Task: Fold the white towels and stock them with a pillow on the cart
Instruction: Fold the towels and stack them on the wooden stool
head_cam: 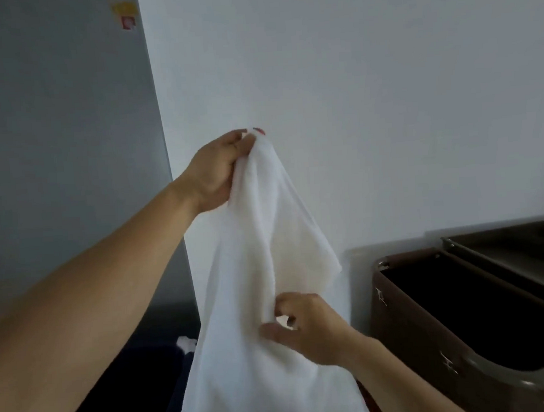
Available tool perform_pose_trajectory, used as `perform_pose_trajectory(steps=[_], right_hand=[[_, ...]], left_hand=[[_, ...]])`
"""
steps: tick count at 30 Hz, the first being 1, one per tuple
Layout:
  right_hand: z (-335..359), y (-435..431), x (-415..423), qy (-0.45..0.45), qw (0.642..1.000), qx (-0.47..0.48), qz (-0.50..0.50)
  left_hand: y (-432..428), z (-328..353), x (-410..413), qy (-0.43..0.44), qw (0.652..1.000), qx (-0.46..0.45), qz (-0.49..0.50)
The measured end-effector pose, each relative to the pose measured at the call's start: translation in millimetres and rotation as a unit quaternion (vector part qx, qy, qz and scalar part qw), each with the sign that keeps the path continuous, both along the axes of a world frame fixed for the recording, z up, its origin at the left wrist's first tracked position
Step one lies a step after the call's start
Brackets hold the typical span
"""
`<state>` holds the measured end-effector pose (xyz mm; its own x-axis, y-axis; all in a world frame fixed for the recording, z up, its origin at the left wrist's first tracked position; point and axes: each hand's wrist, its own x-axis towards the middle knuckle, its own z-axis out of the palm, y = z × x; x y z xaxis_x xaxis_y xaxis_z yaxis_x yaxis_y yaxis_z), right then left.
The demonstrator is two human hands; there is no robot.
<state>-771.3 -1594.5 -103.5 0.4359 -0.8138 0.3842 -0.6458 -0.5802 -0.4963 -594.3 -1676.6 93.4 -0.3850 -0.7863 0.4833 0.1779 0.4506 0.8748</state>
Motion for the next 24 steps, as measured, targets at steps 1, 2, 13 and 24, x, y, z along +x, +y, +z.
perform_pose_trajectory(steps=[1, 2, 13, 24], right_hand=[[0.2, -1.2, -8.1, -0.049, 0.999, -0.015, -0.014], [1.9, -3.2, -18.4, -0.112, 0.99, -0.076, -0.049], [-32.3, -21.5, -58.2, -0.176, 0.983, 0.045, 0.033], [-46.2, 4.1, -17.4, 0.03, 0.964, -0.254, 0.065]], left_hand=[[0.8, -13.3, 6.7, 0.001, 1.0, 0.021, -0.011], [2.0, -27.9, 14.3, 0.001, 0.999, 0.041, -0.022], [0.2, -71.6, 67.2, 0.07, 0.991, 0.112, -0.026], [-6.5, -91.4, 85.8, 0.105, 0.978, 0.106, 0.147]])
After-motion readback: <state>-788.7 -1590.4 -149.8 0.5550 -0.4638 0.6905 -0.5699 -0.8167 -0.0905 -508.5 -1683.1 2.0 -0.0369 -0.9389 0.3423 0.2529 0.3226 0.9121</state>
